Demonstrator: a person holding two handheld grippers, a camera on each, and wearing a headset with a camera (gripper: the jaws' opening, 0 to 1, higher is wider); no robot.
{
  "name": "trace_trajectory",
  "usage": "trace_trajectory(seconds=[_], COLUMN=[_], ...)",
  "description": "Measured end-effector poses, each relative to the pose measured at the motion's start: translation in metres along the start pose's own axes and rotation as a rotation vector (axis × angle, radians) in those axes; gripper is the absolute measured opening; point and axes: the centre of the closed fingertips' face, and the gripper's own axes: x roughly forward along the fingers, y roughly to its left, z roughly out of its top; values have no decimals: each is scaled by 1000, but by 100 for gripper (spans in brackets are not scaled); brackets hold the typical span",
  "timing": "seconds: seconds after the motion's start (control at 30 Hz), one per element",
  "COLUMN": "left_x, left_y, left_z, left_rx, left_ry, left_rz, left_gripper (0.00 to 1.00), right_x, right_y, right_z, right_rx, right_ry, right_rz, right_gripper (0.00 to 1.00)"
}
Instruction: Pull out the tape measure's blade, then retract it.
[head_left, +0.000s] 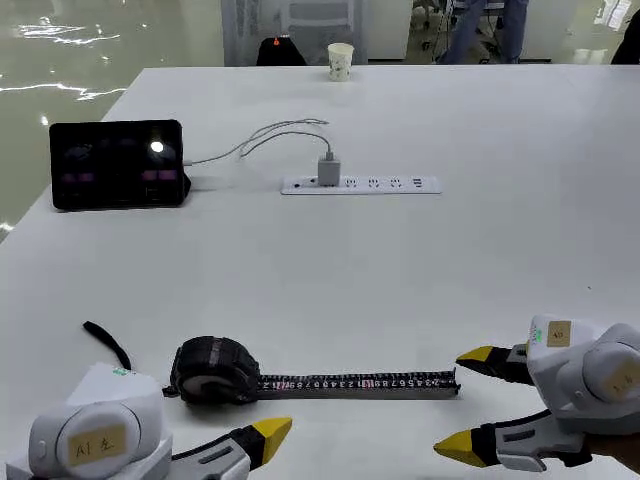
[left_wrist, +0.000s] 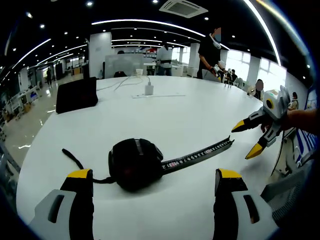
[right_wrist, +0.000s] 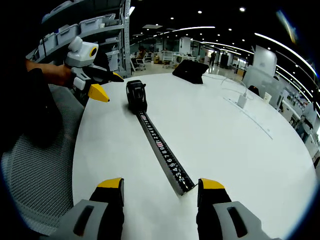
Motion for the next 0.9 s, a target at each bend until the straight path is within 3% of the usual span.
trace_trajectory(seconds=[0.4,0.9], left_x=[5,18], left_y=[1,3], left_z=[-2,1], left_rx=[-2,-9], left_ry=[10,10], left_rz=[7,13], left_gripper=[99,99], right_x=[5,14], right_y=[-16,-28], right_z=[-7,-14], right_rx=[-61,-164], right_ry=[38,103], right_rz=[24,97], right_gripper=[44,28])
